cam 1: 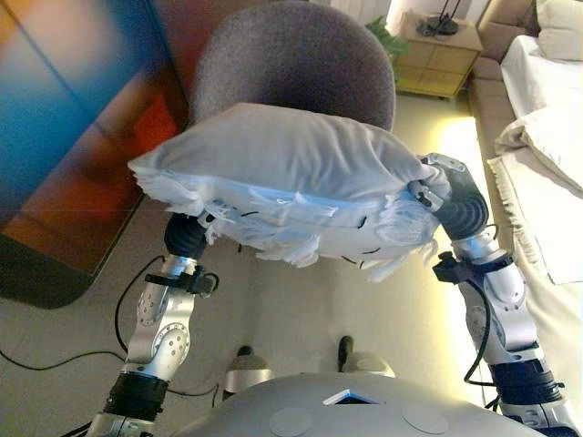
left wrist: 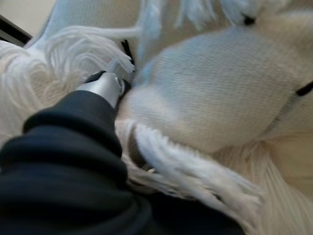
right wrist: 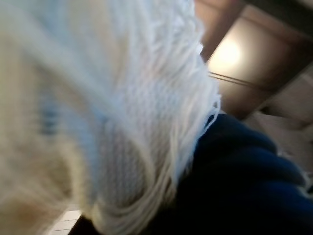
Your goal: Pick up the cushion and take it to the sofa
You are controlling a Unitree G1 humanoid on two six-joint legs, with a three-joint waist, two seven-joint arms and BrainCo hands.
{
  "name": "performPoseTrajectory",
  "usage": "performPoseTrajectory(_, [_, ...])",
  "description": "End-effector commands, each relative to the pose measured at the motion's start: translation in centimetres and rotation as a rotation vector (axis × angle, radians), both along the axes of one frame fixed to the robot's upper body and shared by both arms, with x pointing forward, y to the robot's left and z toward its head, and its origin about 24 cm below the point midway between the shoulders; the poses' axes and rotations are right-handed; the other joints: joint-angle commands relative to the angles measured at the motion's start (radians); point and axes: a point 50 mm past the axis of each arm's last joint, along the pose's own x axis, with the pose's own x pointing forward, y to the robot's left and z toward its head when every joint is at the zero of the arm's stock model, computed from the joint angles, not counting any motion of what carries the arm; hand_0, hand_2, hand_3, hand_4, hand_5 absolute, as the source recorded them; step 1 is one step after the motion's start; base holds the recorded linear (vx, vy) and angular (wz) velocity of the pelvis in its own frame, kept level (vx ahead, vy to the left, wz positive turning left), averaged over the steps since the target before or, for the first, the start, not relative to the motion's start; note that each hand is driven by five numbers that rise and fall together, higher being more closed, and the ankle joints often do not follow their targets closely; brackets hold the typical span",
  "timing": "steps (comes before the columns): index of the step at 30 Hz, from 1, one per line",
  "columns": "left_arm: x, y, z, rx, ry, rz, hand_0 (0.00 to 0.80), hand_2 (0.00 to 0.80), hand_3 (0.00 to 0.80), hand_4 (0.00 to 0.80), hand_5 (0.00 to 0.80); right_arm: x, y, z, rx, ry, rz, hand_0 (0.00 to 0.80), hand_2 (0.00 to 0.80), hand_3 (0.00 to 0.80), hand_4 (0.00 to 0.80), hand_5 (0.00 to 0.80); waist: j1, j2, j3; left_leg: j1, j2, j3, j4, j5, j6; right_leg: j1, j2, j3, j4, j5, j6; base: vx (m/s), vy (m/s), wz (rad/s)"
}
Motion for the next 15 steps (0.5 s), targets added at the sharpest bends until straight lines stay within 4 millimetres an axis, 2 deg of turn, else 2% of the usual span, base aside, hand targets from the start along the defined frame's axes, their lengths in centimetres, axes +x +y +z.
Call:
performPoseTrajectory(1, [1.5, -2.8, 6.2, -0.065, -0.324, -0.098, 0.8, 0.8, 0.8, 0.8, 0.8, -0.1, 2.1, 4.6, 0.036, -0.257, 0.066, 0.8, 0.8, 0.8, 0.8, 0.8, -0.011, -0.012, -0.023, -0.019, 0.0, -0.038, 0.007, -0.078, 0.068, 0.089, -0.044, -0.072, 0.057, -0.16, 0.015, -0.008, -0.105, 0.04])
performPoseTrajectory(6, [1.9, -3.1, 6.6, -0.059, -0.333, -0.117, 0.8, 0.8, 0.8, 0.8, 0.8, -0.1, 2.5, 4.6, 0.057, -0.266, 0.012, 0.8, 0.8, 0.8, 0.8, 0.8, -0.012, -0.015, -0.01, -0.042, 0.022, -0.044, 0.007, -0.059, 0.06, 0.076, -0.018, -0.067, 0.079, -0.187, -0.006, -0.046, -0.192, 0.08])
performPoseTrajectory(11, [2.0, -2.8, 7.1, -0.068, -0.362, -0.108, 0.8, 0.8, 0.8, 0.8, 0.8, 0.4, 2.9, 5.1, 0.037, -0.293, 0.003, 0.8, 0.8, 0.8, 0.8, 0.8, -0.012, -0.018, 0.02, -0.039, 0.087, -0.03, 0.016, -0.019, 0.035, 0.043, 0.042, -0.011, 0.123, -0.216, -0.056, -0.06, -0.278, 0.01])
performPoseTrajectory(13, [1.9, -2.7, 7.2, -0.082, -0.374, -0.086, 0.8, 0.8, 0.8, 0.8, 0.8, 0.6, 3.2, 5.3, 0.027, -0.301, 0.023, 0.8, 0.8, 0.8, 0.8, 0.8, -0.014, -0.031, 0.039, -0.065, 0.124, -0.008, 0.1, -0.029, 0.026, 0.026, 0.067, 0.028, 0.136, -0.212, -0.077, -0.09, -0.362, -0.18])
performPoseTrajectory(15, [1.7, -2.6, 6.9, -0.094, -0.369, -0.072, 0.8, 0.8, 0.8, 0.8, 0.8, 0.6, 3.2, 5.2, 0.006, -0.306, 0.012, 0.8, 0.8, 0.8, 0.8, 0.8, -0.012, -0.047, 0.059, -0.121, 0.149, -0.003, 0.217, 0.003, 0.029, 0.028, 0.087, 0.052, 0.138, -0.203, -0.094, -0.077, -0.378, -0.27])
